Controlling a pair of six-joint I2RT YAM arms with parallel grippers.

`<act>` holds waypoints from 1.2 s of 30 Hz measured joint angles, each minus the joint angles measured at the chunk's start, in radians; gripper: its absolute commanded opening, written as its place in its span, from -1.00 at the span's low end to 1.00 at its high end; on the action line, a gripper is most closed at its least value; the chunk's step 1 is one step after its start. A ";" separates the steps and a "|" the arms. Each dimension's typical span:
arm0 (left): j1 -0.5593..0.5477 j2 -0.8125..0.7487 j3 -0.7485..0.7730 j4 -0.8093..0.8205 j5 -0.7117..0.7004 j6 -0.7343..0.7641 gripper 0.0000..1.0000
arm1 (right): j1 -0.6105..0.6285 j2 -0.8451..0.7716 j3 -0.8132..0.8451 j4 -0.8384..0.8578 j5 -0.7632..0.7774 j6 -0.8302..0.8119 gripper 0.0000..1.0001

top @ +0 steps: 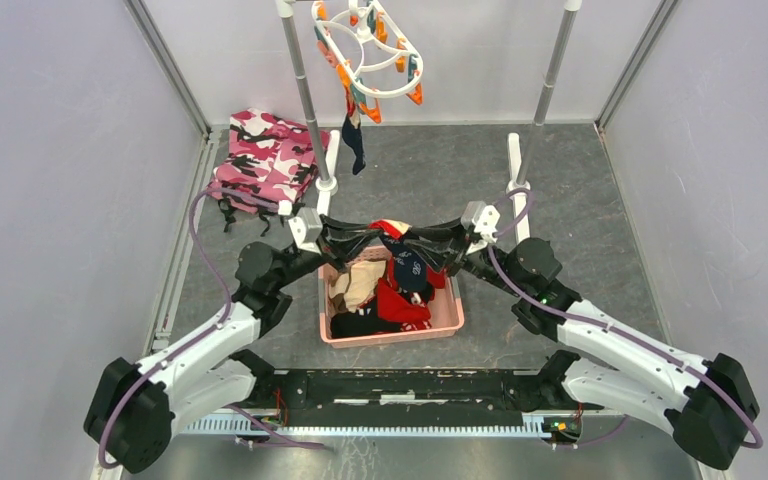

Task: Clip the socks to the hanger
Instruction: Pick up the sock from the bin.

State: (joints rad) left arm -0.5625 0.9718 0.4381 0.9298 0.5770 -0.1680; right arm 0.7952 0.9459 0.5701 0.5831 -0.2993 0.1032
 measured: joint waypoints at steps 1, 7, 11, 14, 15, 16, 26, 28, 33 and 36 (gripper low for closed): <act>0.000 -0.018 0.008 -0.041 -0.014 -0.024 -0.96 | -0.002 -0.011 0.000 -0.019 0.005 -0.020 0.02; 0.006 -0.074 0.144 -0.330 -0.073 -0.237 -0.96 | -0.005 -0.051 0.039 -0.150 0.003 -0.214 0.32; 0.007 -0.049 0.213 -0.430 -0.032 -0.345 -0.96 | -0.005 -0.032 0.056 -0.159 -0.023 -0.354 0.41; 0.007 -0.034 0.229 -0.488 -0.001 -0.380 -0.96 | -0.004 -0.032 0.039 -0.126 -0.048 -0.439 0.37; 0.007 -0.031 0.231 -0.504 0.007 -0.383 -0.96 | -0.003 -0.030 0.037 -0.119 -0.057 -0.466 0.34; 0.007 -0.029 0.232 -0.520 0.012 -0.387 -0.95 | -0.003 -0.025 0.037 -0.111 -0.059 -0.483 0.29; 0.007 -0.021 0.244 -0.557 0.060 -0.415 -0.70 | 0.006 0.072 0.089 -0.092 -0.097 -0.522 -0.62; 0.007 -0.021 0.244 -0.560 0.060 -0.417 -0.43 | 0.007 0.072 0.089 -0.082 -0.103 -0.518 -0.86; 0.008 -0.024 0.243 -0.565 0.060 -0.411 0.41 | 0.008 0.057 0.089 -0.064 -0.116 -0.483 -1.00; 0.008 -0.060 0.226 -0.558 0.053 -0.359 0.91 | 0.006 0.042 0.090 -0.066 -0.110 -0.438 -1.00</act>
State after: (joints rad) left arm -0.5549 0.9123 0.6640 0.3721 0.6296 -0.5266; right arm 0.8009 0.9878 0.6605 0.5171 -0.4095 -0.3347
